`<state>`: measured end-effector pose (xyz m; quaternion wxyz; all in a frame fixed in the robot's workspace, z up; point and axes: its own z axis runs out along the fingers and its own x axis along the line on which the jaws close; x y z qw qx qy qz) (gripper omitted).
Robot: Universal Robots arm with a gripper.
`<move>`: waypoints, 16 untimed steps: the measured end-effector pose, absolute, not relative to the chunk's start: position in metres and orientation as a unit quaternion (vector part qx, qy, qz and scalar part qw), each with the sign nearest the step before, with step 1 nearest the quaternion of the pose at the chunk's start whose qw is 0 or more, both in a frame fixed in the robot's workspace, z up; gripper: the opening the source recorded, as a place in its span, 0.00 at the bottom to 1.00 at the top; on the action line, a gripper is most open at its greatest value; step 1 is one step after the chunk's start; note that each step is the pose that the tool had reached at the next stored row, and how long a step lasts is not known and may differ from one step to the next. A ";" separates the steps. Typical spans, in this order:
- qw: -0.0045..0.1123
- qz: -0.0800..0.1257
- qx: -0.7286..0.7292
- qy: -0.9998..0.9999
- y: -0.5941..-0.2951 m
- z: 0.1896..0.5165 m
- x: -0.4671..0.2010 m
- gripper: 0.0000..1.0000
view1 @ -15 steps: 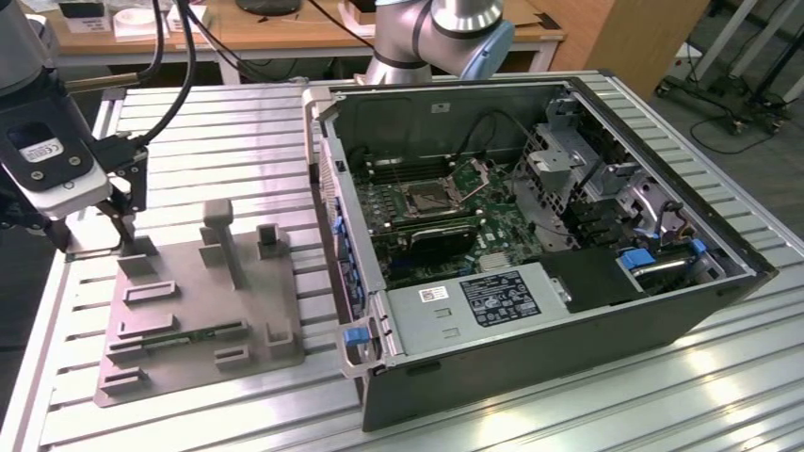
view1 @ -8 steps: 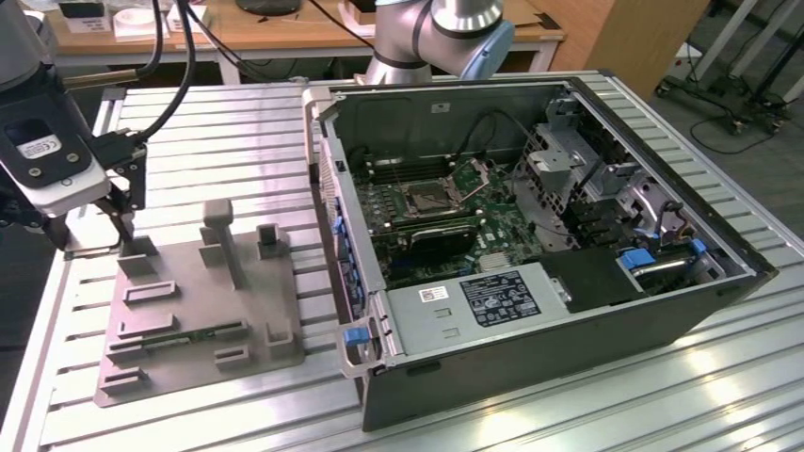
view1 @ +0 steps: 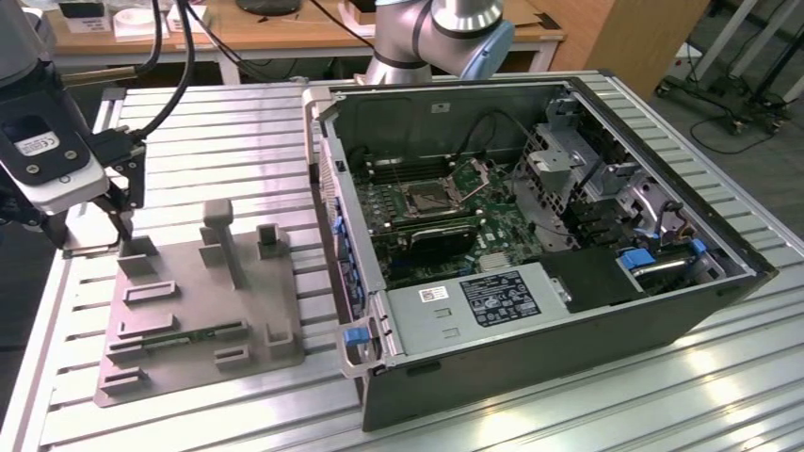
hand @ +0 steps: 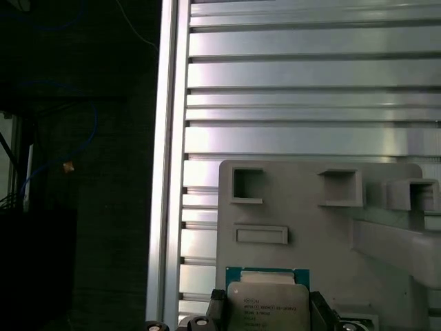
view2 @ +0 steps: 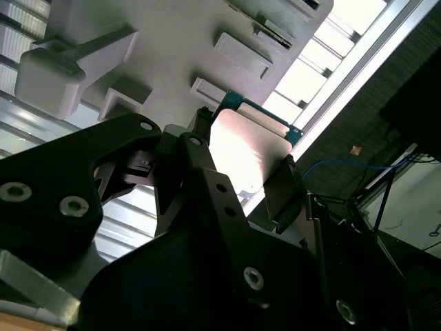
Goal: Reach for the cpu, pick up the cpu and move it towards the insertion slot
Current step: 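Pick up the cpu and move it towards the insertion slot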
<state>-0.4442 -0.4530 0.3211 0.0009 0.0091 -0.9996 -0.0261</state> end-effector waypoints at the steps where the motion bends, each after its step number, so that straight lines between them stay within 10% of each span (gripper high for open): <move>1: 0.001 -0.026 0.009 -1.000 -0.453 0.321 -0.444 0.55; 16: 0.001 -0.026 0.009 -1.000 -0.453 0.327 -0.444 0.55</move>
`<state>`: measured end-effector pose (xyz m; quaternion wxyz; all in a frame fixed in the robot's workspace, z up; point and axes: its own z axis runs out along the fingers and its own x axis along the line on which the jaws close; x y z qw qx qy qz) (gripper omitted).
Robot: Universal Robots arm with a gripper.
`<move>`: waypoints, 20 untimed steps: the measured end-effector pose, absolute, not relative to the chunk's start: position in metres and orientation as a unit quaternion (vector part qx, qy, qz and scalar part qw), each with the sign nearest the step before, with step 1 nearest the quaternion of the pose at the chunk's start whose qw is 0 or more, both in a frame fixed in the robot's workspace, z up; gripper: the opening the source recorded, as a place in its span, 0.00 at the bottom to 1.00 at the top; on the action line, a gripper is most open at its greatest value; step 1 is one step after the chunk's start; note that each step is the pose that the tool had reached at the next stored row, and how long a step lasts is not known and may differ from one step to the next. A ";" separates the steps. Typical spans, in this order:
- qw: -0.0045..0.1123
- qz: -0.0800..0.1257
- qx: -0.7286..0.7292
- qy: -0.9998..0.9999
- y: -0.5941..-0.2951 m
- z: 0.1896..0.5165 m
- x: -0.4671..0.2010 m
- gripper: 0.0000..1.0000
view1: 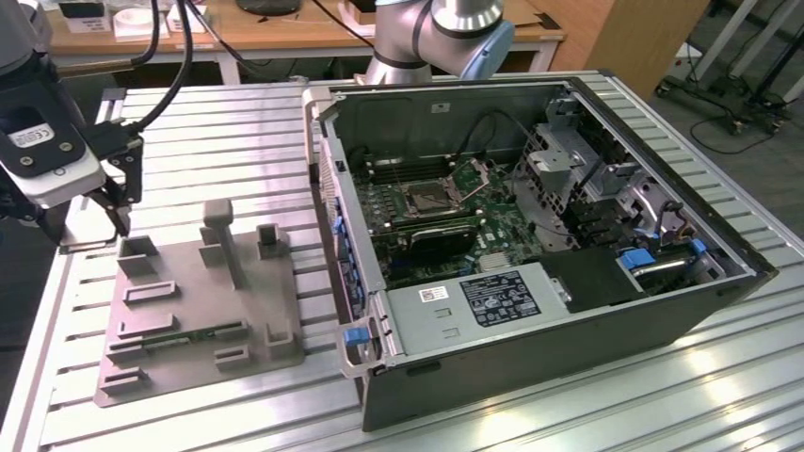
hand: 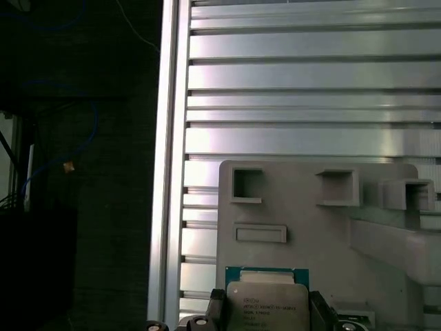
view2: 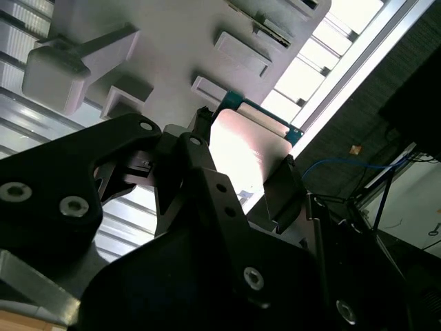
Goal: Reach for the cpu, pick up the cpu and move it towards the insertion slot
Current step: 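Pick up the cpu and move it towards the insertion slot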
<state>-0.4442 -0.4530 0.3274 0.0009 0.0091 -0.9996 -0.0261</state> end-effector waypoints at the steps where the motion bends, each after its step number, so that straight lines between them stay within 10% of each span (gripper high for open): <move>1: 0.001 -0.026 0.009 -1.000 -0.453 0.328 -0.444 0.55; 20: 0.001 -0.026 0.009 -1.000 -0.453 0.343 -0.444 0.55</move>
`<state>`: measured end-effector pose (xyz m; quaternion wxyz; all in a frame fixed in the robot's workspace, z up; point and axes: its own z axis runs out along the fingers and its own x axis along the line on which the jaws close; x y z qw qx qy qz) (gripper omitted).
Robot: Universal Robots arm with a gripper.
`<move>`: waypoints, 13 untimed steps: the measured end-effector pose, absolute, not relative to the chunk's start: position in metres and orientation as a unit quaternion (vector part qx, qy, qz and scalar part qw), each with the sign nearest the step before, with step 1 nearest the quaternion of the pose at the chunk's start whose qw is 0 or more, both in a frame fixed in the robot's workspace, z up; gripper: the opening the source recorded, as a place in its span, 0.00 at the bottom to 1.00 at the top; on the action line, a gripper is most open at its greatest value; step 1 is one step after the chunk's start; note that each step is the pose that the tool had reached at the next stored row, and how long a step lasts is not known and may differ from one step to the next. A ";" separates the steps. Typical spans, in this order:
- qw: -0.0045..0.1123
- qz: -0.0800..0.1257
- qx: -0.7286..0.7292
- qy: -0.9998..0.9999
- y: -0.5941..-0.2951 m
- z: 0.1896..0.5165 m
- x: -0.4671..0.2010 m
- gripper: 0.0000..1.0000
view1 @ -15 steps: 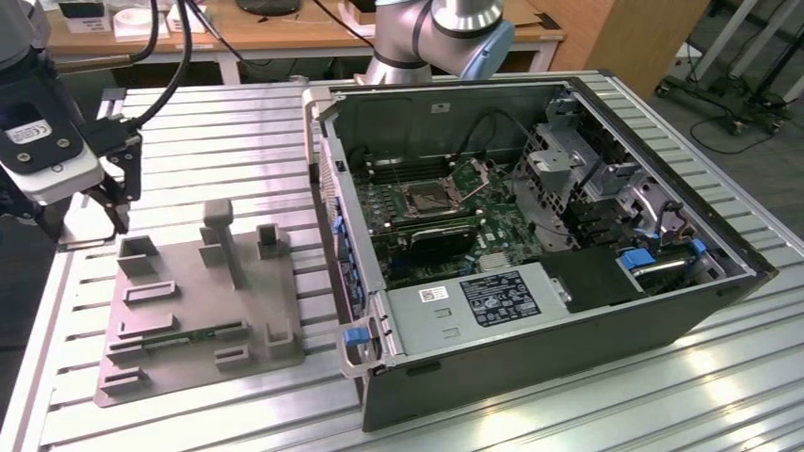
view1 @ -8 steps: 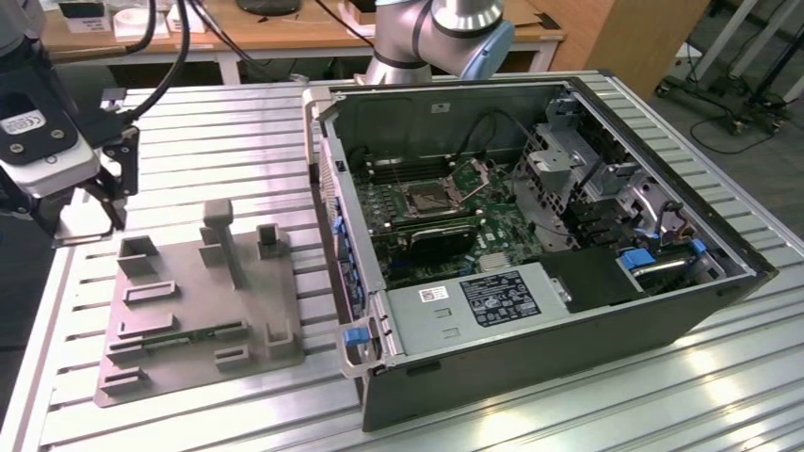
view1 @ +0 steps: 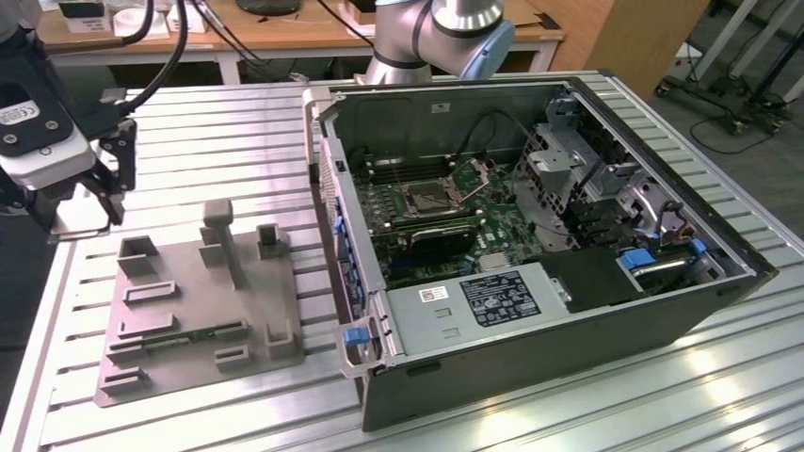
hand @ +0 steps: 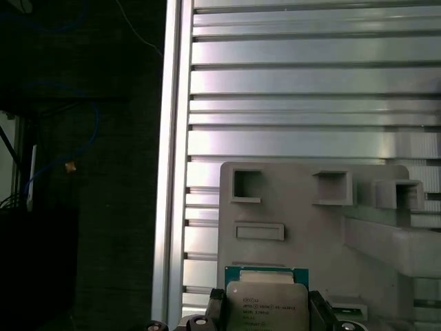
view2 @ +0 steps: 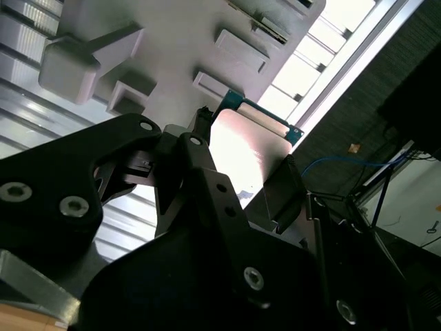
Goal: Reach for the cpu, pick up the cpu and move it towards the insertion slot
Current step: 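Pick up the cpu and move it towards the insertion slot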
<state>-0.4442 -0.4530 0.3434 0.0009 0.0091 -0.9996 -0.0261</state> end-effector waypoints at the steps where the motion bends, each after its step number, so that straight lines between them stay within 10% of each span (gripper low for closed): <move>1: 0.001 -0.026 0.009 -1.000 -0.453 0.344 -0.444 0.55; 13: 0.001 -0.026 0.009 -1.000 -0.453 0.349 -0.444 0.55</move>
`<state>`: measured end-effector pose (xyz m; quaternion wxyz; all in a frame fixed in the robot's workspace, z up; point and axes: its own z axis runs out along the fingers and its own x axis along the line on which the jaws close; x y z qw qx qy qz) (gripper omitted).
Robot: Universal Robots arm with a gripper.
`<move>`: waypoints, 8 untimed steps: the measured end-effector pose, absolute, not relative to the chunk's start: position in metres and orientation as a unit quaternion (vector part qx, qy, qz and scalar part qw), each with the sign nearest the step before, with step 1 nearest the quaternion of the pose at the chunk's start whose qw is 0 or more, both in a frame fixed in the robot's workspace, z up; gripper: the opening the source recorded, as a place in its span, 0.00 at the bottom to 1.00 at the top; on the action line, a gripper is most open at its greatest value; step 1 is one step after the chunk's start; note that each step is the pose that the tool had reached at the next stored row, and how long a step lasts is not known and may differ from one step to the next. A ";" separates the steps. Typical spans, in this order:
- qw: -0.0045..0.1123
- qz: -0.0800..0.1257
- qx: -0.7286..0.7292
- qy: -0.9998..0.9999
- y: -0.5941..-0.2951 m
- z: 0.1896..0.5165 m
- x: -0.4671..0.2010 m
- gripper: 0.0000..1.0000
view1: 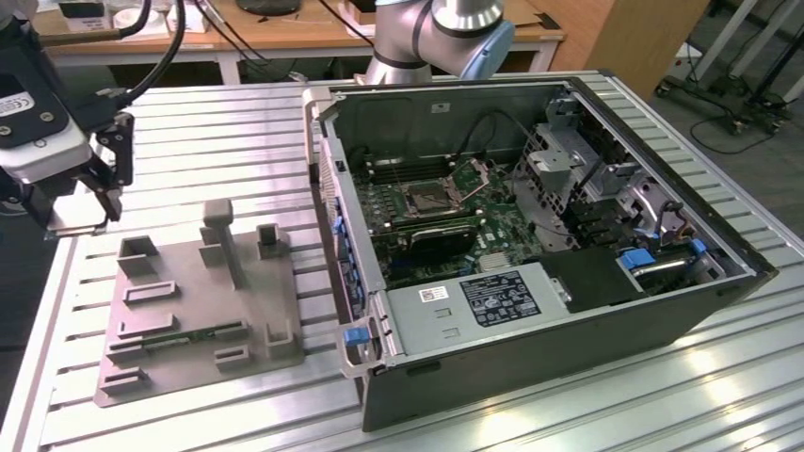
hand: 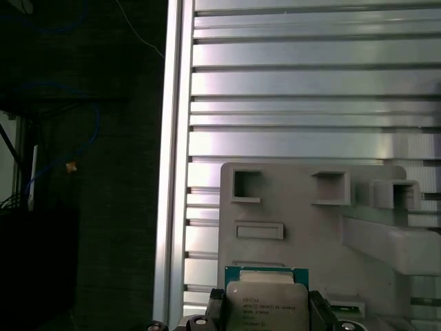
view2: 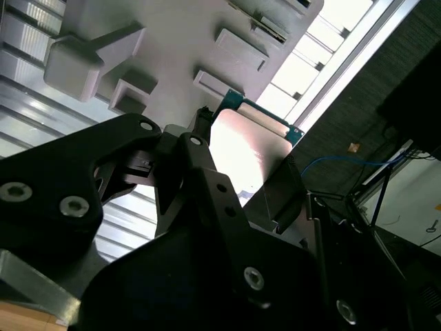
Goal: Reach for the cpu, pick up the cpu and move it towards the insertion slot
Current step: 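Pick up the cpu and move it towards the insertion slot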
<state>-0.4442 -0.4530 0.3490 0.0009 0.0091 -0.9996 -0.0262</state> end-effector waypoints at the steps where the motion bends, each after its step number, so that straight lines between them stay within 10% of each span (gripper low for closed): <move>1: 0.001 -0.026 0.009 -1.000 -0.453 0.349 -0.444 0.55; 8: 0.001 -0.026 0.009 -1.000 -0.453 0.353 -0.444 0.55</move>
